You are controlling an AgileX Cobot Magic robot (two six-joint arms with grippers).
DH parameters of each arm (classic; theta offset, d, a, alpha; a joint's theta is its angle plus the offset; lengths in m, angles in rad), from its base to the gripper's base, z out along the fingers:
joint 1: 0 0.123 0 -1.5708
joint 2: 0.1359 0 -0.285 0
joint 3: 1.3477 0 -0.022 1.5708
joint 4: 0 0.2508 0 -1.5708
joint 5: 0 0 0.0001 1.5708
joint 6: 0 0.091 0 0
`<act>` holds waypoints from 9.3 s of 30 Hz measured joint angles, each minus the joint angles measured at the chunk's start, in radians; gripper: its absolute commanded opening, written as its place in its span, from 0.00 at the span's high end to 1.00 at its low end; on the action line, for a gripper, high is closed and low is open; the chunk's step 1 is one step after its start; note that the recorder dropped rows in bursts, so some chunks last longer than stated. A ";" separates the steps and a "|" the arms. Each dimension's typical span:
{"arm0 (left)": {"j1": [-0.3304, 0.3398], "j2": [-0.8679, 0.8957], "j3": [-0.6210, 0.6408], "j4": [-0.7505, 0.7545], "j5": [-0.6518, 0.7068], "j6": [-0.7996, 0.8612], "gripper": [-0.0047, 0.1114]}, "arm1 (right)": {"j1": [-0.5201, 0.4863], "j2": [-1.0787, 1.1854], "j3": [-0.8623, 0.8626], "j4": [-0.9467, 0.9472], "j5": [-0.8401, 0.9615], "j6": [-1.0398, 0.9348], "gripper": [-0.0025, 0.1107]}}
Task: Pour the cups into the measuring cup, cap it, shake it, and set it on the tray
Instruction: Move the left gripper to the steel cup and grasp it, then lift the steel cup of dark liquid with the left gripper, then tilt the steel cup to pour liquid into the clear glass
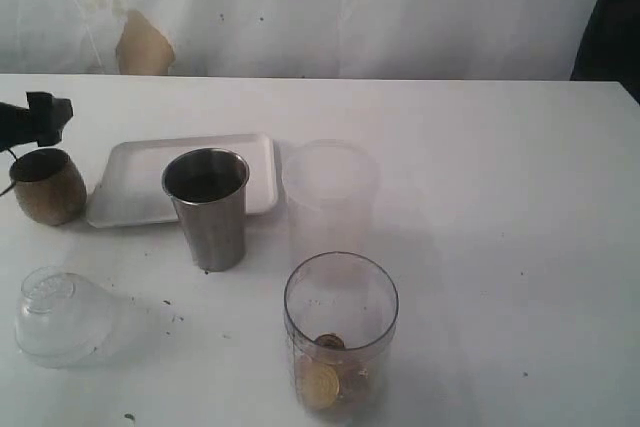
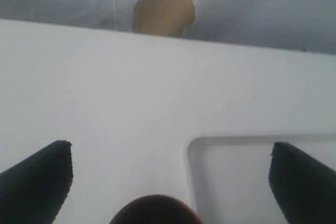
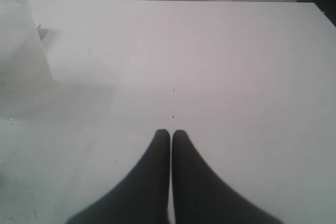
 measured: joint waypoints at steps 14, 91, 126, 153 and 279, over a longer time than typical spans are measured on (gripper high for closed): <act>-0.139 -0.114 0.027 0.876 -0.283 -0.594 0.13 | 0.000 0.000 0.000 0.000 0.000 0.000 0.97; -0.278 0.112 0.248 0.242 -0.595 0.102 0.13 | 0.000 0.000 0.000 0.004 0.000 0.000 0.97; -0.278 0.018 0.250 0.332 -0.517 0.052 0.13 | 0.000 0.000 0.000 0.004 0.000 0.000 0.97; -0.278 -0.070 0.325 0.307 -0.408 0.080 0.13 | 0.000 0.000 0.000 0.004 0.000 0.000 0.97; -1.014 -0.424 0.039 0.548 0.719 0.064 0.96 | 0.000 0.000 0.000 0.004 0.000 0.000 0.97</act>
